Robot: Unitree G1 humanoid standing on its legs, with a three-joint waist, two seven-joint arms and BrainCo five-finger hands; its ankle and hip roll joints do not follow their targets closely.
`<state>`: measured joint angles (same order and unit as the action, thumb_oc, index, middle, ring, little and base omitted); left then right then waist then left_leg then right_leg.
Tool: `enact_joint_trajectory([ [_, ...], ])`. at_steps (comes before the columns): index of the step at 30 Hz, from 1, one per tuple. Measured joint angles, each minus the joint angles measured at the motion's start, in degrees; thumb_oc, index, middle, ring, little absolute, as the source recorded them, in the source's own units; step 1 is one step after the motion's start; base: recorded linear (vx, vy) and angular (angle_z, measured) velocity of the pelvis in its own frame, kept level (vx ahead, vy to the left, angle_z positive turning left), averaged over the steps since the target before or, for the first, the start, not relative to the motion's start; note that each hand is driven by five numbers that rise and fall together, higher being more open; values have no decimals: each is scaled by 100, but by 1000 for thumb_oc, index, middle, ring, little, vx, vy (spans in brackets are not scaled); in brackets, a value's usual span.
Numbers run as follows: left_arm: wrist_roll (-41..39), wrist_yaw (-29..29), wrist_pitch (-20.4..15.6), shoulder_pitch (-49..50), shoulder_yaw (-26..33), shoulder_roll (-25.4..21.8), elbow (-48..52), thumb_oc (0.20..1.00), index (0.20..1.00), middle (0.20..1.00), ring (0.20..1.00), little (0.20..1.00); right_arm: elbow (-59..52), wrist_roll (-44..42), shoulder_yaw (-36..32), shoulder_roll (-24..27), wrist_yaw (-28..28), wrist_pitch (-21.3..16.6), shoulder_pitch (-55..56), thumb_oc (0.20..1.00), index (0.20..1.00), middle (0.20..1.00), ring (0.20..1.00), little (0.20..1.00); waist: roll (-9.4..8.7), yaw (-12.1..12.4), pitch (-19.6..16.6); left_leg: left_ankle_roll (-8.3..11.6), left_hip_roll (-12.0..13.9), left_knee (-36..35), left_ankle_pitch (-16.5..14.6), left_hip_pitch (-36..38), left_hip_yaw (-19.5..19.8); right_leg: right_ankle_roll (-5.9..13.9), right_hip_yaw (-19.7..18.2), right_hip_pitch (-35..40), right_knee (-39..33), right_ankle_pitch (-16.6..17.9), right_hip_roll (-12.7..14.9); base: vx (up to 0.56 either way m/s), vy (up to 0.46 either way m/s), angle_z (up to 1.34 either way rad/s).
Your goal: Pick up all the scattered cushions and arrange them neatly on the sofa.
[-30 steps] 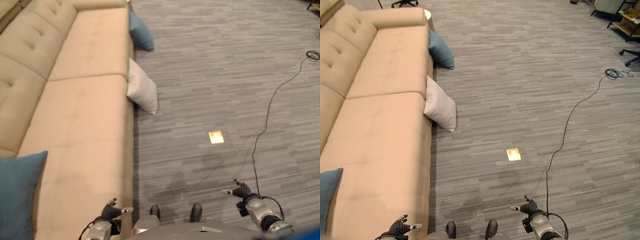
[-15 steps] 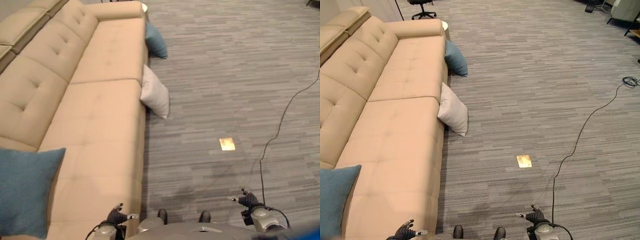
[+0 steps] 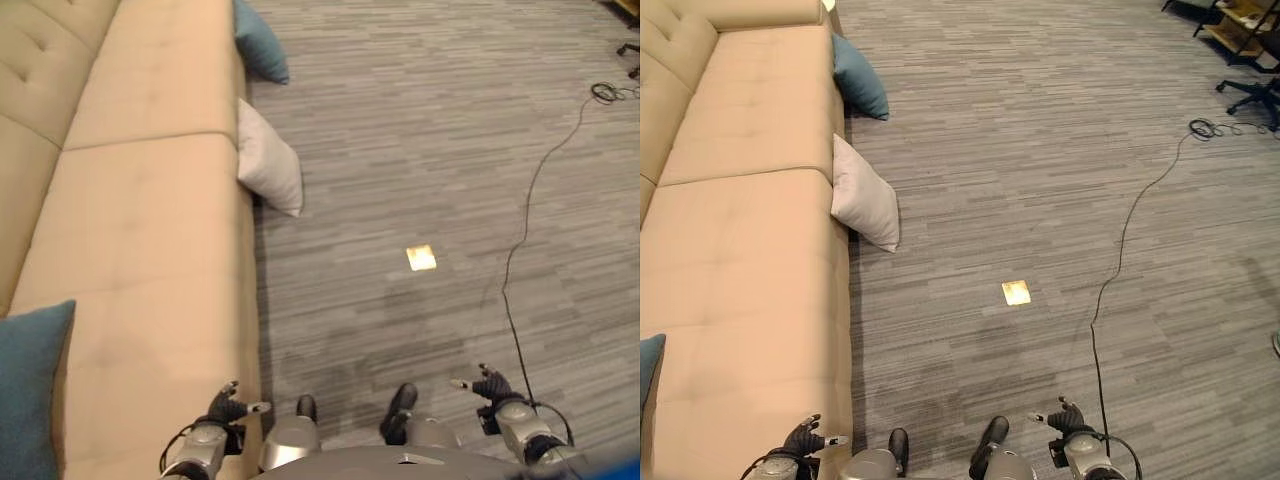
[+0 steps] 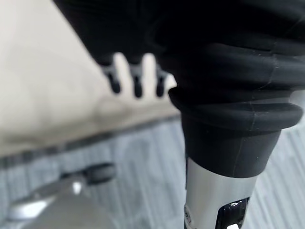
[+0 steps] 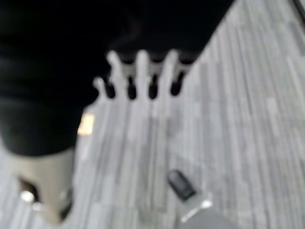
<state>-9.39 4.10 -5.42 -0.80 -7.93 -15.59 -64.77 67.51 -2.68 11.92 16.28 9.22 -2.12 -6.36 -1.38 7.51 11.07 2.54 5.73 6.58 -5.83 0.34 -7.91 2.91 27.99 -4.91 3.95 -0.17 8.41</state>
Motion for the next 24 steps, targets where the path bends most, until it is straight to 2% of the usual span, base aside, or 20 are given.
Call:
enact_joint_trajectory([
  [1, -1, 2, 1, -103, -36, 4, 9, 1000, 1000, 1000, 1000, 1000, -27, -49, -18, 1, 25, -23, -13, 1000, 1000, 1000, 1000, 1000, -70, 30, 11, 51, 95, 1307, 14, -723, 251, -63, 56, 251, -373, -23, -174, 91, -236, 63],
  [2, -6, 2, 3, -152, -87, 23, 49, 1000, 1000, 1000, 1000, 1000, -24, -67, -52, 21, 57, -38, -20, 1000, 1000, 1000, 1000, 1000, -84, 92, 20, 153, 141, 2126, 125, -1139, 385, -207, 52, 349, -552, -33, -256, 108, -188, 45],
  [3, -18, 3, -17, -181, -145, 71, 86, 1000, 1000, 1000, 1000, 1000, -6, -128, -77, 52, 101, -51, -24, 1000, 1000, 1000, 1000, 1000, -90, 204, 30, 184, 182, 2771, 173, -1433, 538, -492, 29, 494, -633, 41, -334, 127, -127, -2],
  [4, -68, 6, -42, -128, -112, 114, 107, 1000, 1000, 1000, 1000, 1000, -34, -173, -73, 68, 131, -76, -35, 1000, 1000, 1000, 1000, 1000, -94, 289, 20, 230, 196, 2987, 210, -1544, 646, -556, -4, 560, -684, 20, -413, 198, -98, -13],
  [5, -77, 9, -34, -134, -117, 127, 109, 1000, 1000, 1000, 1000, 1000, -44, -184, -75, 61, 178, -108, -193, 1000, 1000, 1000, 1000, 1000, -91, 288, 39, 248, 78, 3358, 182, -1802, 888, -655, -36, 728, -863, -102, -546, 224, -66, 0],
  [7, -77, 9, -36, -209, -133, 142, 119, 1000, 1000, 1000, 1000, 1000, -13, -228, -53, 42, 221, -112, -246, 1000, 1000, 1000, 1000, 1000, -177, 309, 101, 278, -176, 2985, 93, -1914, 908, -641, -26, 765, -918, -57, -552, 246, -46, 4],
  [10, -69, 14, -21, -197, -156, 140, 175, 1000, 1000, 1000, 1000, 1000, -19, -263, -5, 9, 252, -130, -403, 1000, 1000, 1000, 1000, 1000, -270, 291, 182, 191, -465, 1730, 87, -1942, 679, -595, -39, 924, -920, -213, -625, 244, 16, -5],
  [11, -59, 11, -21, -306, -166, 129, 173, 1000, 1000, 1000, 1000, 1000, 60, -264, -5, -2, 282, -120, -398, 1000, 1000, 1000, 1000, 1000, -348, 266, 255, 134, -671, 812, 266, -1945, 564, -558, 44, 1065, -921, -367, -615, 252, 34, 12],
  [13, -53, 12, -38, -385, -161, 119, 157, 1000, 1000, 1000, 1000, 1000, 142, -264, -6, -38, 300, -118, -407, 1000, 1000, 1000, 1000, 1000, -431, 319, 343, 179, -745, 277, 613, -2108, 570, -512, -35, 1149, -947, -514, -643, 248, 96, -15],
  [14, -59, 6, -25, -445, -147, 87, 135, 1000, 1000, 1000, 1000, 1000, 212, -263, -4, -84, 299, -115, -383, 1000, 1000, 1000, 1000, 1000, -445, 458, 391, 72, -745, -232, 899, -2150, 643, -417, -191, 1249, -923, -580, -748, 243, 122, -72],
  [15, -53, 5, -16, -344, -62, 89, 94, 1000, 1000, 1000, 1000, 1000, 234, -261, 22, -112, 297, -108, -356, 1000, 1000, 1000, 1000, 1000, -449, 531, 376, -36, -727, -248, 974, -2059, 722, -324, -322, 1336, -920, -651, -779, 277, 82, -99],
  [16, -52, 5, -2, -187, -54, 94, 63, 1000, 1000, 1000, 1000, 1000, 230, -259, 68, -112, 291, -119, -320, 1000, 1000, 1000, 1000, 1000, -367, 589, 289, -60, -710, -257, 1024, -1887, 770, -217, -445, 1463, -921, -724, -856, 259, 94, -79],
  [17, -40, 1, 15, -113, -55, 51, 18, 1000, 1000, 1000, 1000, 1000, 244, -258, 56, -152, 288, -127, -262, 1000, 1000, 1000, 1000, 1000, -444, 555, 271, -386, -770, -208, 1407, -1800, 861, -88, -517, 1591, -877, -850, -812, 235, 99, -53],
  [18, -14, 2, 22, -81, -52, -23, -9, 1000, 1000, 1000, 1000, 1000, 302, -256, 58, -236, 275, -126, -281, 1000, 1000, 1000, 1000, 1000, -601, 558, 258, -439, -868, -186, 1323, -1724, 806, 17, -537, 1581, -692, -956, -668, 301, 185, -32],
  [19, 3, 1, 22, -144, -41, -141, 6, 1000, 1000, 1000, 1000, 1000, 363, -256, 62, -333, 240, -115, -229, 1000, 1000, 1000, 1000, 1000, -745, 563, 218, -561, -933, -255, 1214, -1514, 698, 211, -483, 1415, 6, -1080, -434, 212, 159, -28],
  [20, 1, -1, 24, -228, -41, -177, 26, 1000, 1000, 1000, 1000, 1000, 364, -255, 62, -346, 221, -111, -221, 1000, 1000, 1000, 1000, 1000, -724, 549, 230, -668, -921, -255, 1146, -1363, 690, 337, -520, 1212, 685, -1143, -306, 183, 182, -30],
  [21, 0, 1, 18, -198, -49, -219, 46, 1000, 1000, 1000, 1000, 1000, 325, -247, 53, -373, 211, -109, -272, 1000, 1000, 1000, 1000, 1000, -664, 533, 244, -718, -884, -293, 1145, -1150, 682, 613, -552, 860, 1706, -1234, -97, 72, 133, -4],
  [22, -1, 3, 2, -275, -49, -337, 87, 1000, 1000, 1000, 1000, 1000, 192, -238, 162, -437, 202, -118, -201, 1000, 1000, 1000, 1000, 1000, -632, 433, 188, -628, -905, -355, 974, -902, 691, 923, -697, 461, 2544, -1278, 40, 120, 190, 2],
  [23, -5, 6, -11, -336, -46, -399, 158, 1000, 1000, 1000, 1000, 1000, 187, -202, 250, -452, 172, -126, -241, 1000, 1000, 1000, 1000, 1000, -669, 465, 163, -780, -951, -344, 848, -815, 656, 1154, -794, 113, 3076, -1136, 138, 150, 172, 7],
  [24, -5, 9, -20, -407, -46, -458, 171, 1000, 1000, 1000, 1000, 1000, 198, -184, 256, -467, 140, -126, -309, 1000, 1000, 1000, 1000, 1000, -691, 468, 184, -916, -995, -343, 769, -707, 614, 1173, -875, -287, 3684, -1075, 261, 327, 141, -13],
])
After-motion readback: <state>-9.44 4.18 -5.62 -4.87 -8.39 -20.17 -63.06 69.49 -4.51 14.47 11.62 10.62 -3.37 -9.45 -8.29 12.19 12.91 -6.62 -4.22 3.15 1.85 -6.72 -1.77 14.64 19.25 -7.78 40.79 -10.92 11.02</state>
